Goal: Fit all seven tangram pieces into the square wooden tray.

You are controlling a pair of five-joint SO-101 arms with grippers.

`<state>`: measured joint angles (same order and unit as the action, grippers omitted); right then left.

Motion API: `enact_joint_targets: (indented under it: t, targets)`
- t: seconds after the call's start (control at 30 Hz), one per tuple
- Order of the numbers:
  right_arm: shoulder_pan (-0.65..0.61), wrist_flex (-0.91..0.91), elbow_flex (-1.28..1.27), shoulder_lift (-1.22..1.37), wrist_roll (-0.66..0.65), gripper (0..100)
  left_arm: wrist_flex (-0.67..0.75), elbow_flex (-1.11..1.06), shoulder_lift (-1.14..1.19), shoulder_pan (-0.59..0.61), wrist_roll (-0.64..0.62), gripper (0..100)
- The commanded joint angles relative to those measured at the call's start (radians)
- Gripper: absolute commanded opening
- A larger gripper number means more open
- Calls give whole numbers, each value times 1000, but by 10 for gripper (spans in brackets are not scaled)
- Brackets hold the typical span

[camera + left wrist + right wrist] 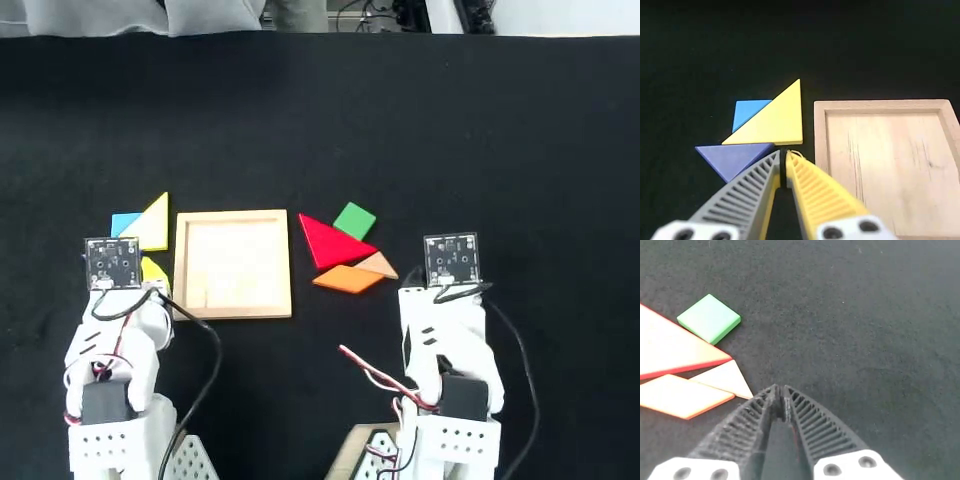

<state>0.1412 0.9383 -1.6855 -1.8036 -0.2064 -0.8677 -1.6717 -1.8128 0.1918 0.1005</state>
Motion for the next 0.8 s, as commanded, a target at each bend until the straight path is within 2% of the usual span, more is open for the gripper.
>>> enact_joint_targets:
  t: [0.0,0.1,0.23,0.63,0.77]
  targets:
    - [9,5,1,-84,-5,15,-5,51,-9,-8,5,30]
    - [9,6,1,-82,-5,15,-68,59,-8,-7,31,30]
    - [9,6,1,-82,-5,15,-115,119,-9,-5,187,30]
    - [12,6,1,-87,-5,15,-120,437,-9,-2,175,30]
    - [12,6,1,-85,-5,15,-120,532,-9,59,169,30]
